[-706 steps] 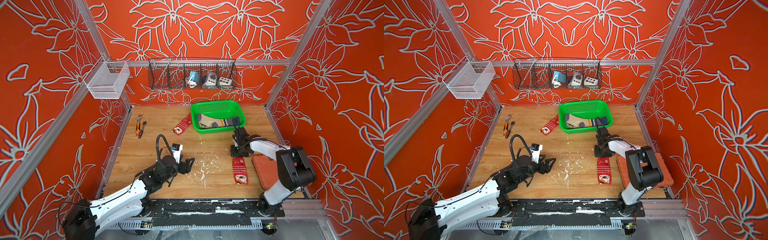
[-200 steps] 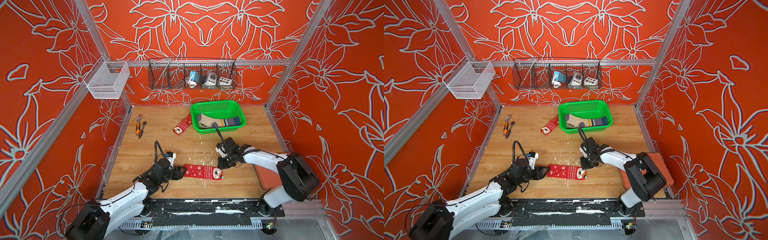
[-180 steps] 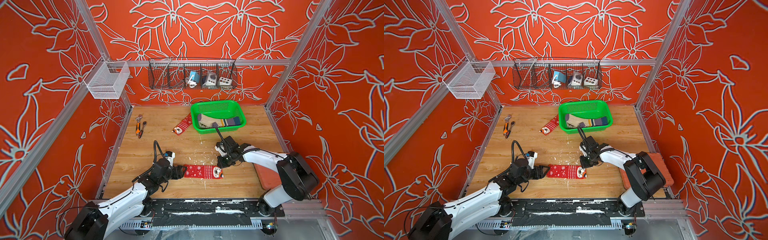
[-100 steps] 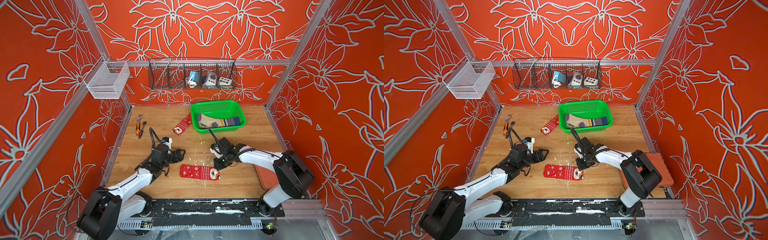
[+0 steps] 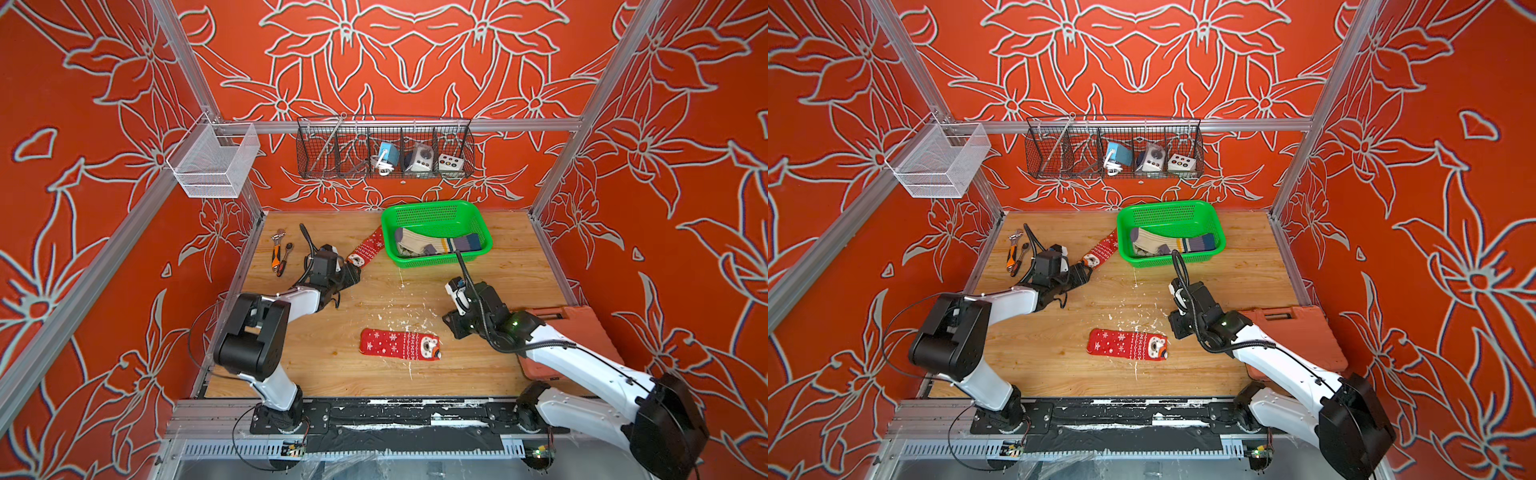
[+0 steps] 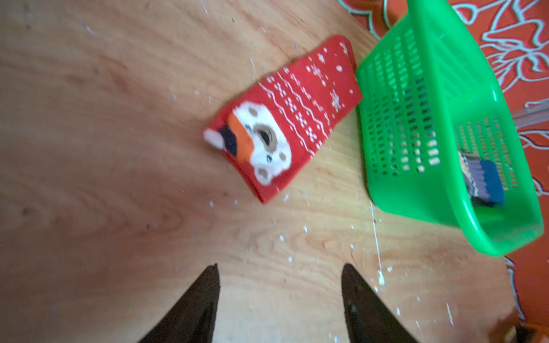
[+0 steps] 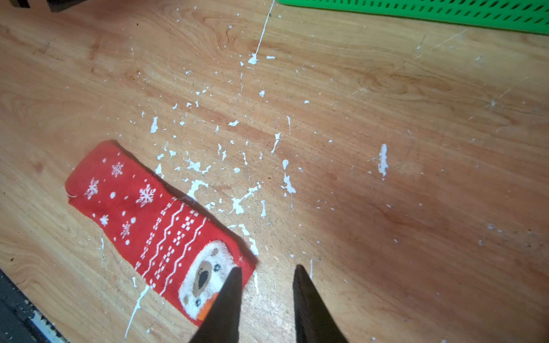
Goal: Place the socks together as a pair
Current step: Move the sock to the center of the board.
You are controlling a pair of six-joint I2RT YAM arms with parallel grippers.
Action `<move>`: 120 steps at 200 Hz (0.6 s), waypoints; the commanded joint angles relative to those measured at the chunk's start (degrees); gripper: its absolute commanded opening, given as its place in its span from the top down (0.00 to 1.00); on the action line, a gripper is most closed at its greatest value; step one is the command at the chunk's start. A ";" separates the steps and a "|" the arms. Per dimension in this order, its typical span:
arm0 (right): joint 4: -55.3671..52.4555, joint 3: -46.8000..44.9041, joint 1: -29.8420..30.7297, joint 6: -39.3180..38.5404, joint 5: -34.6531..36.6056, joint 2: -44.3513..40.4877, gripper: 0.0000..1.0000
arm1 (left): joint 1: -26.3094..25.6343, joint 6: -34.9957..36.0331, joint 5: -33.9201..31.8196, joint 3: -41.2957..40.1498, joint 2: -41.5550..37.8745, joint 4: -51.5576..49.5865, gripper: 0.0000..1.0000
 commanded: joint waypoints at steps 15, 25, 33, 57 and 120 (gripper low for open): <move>1.14 -0.86 -0.33 0.70 2.82 -0.16 0.68 | 1.65 2.46 -1.68 9.58 7.58 -5.14 0.46; 1.00 -0.68 -0.42 0.55 2.71 0.25 0.69 | 1.66 2.82 -3.17 10.74 8.96 -5.83 0.47; 1.01 -0.66 -0.36 0.53 2.63 0.43 0.69 | 1.68 3.30 -4.72 11.53 9.88 -6.52 0.46; 1.30 -0.66 -0.43 0.60 2.23 0.57 0.69 | 1.82 4.81 -8.68 13.97 12.00 -8.34 0.46; 1.43 -0.67 -0.38 0.52 1.93 0.64 0.69 | 1.86 6.09 -7.45 18.29 17.48 -9.35 0.64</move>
